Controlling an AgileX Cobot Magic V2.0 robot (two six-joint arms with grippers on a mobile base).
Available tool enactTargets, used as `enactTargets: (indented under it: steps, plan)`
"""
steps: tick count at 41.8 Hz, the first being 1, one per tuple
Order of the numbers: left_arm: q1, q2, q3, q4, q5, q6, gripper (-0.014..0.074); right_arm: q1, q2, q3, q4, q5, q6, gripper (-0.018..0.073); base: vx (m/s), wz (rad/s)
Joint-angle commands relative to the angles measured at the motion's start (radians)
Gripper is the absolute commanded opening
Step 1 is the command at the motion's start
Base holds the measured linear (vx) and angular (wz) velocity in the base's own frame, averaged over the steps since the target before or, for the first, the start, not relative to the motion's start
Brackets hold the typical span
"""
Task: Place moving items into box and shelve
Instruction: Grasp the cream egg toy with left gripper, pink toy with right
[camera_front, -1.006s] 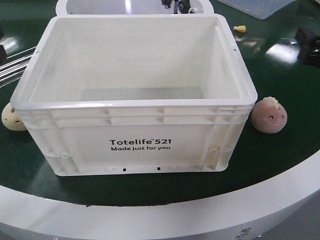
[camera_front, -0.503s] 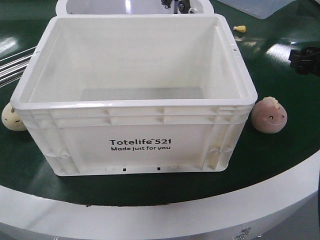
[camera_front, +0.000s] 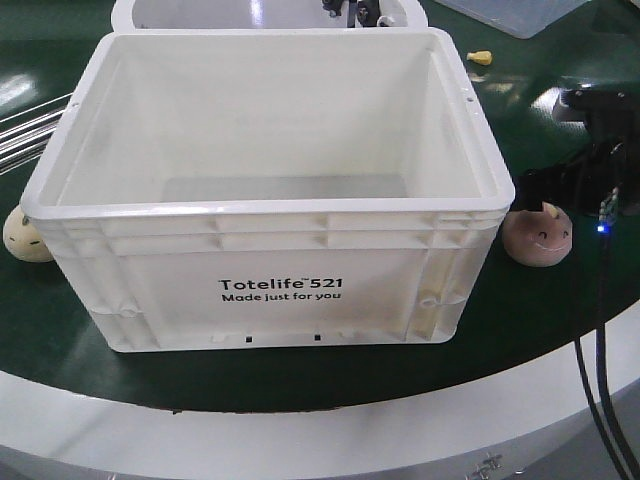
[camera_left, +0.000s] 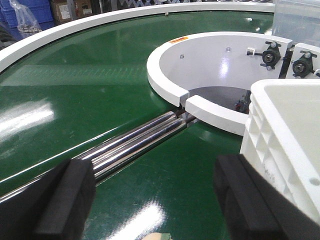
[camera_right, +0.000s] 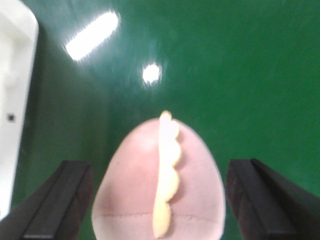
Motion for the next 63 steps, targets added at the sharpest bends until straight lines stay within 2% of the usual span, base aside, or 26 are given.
enactTargets:
  steps: [1, 8, 13, 14, 16, 24, 37, 41, 42, 43, 48, 63]
  plan:
    - [0.002, -0.015, -0.038, -0.005, -0.072, -0.007, 0.0592, -0.008, -0.022, -0.033, 0.018, -0.013, -0.009, 0.0589, 0.00, 0.00]
    - [0.002, -0.015, -0.038, -0.005, -0.072, -0.007, 0.0592, -0.008, -0.001, -0.033, 0.021, 0.021, -0.009, 0.0559, 0.00, 0.00]
    - [0.002, -0.015, -0.038, -0.005, -0.072, -0.007, 0.0592, -0.008, 0.005, -0.032, 0.021, 0.038, -0.009, 0.0470, 0.00, 0.00]
    - [0.002, -0.013, -0.038, -0.007, -0.076, -0.011, 0.0592, -0.008, 0.005, -0.032, 0.022, 0.065, -0.008, 0.0035, 0.00, 0.00]
    - [0.002, -0.013, -0.038, -0.007, -0.080, -0.019, 0.0592, -0.008, 0.005, -0.032, 0.022, 0.063, -0.007, -0.0014, 0.00, 0.00]
    - [0.007, 0.020, -0.081, -0.006, -0.041, -0.061, 0.0592, -0.008, 0.005, -0.032, 0.022, 0.059, -0.007, -0.0010, 0.00, 0.00]
    - [0.064, 0.197, -0.254, -0.006, 0.168, -0.066, 0.0592, -0.008, 0.005, -0.032, 0.026, 0.069, -0.007, -0.0007, 0.00, 0.00]
    - [0.081, 0.265, -0.287, -0.006, 0.214, -0.105, 0.0592, -0.008, 0.005, -0.032, 0.026, 0.068, -0.007, -0.0008, 0.00, 0.00]
    - [0.086, 0.430, -0.302, -0.021, 0.305, -0.174, 0.0571, -0.008, 0.005, -0.032, 0.042, 0.071, -0.007, -0.0008, 0.00, 0.00]
    - [0.085, 0.441, -0.302, -0.028, 0.315, -0.174, 0.0567, -0.008, 0.005, -0.032, 0.042, 0.071, -0.007, -0.0008, 0.00, 0.00]
    - [0.082, 0.509, -0.302, -0.059, 0.344, -0.170, 0.0548, -0.008, 0.005, -0.032, 0.045, 0.071, -0.007, -0.0008, 0.00, 0.00]
    - [0.081, 0.640, -0.302, -0.058, 0.365, -0.161, 0.0483, -0.008, 0.005, -0.032, 0.058, 0.065, -0.008, -0.0008, 0.00, 0.00]
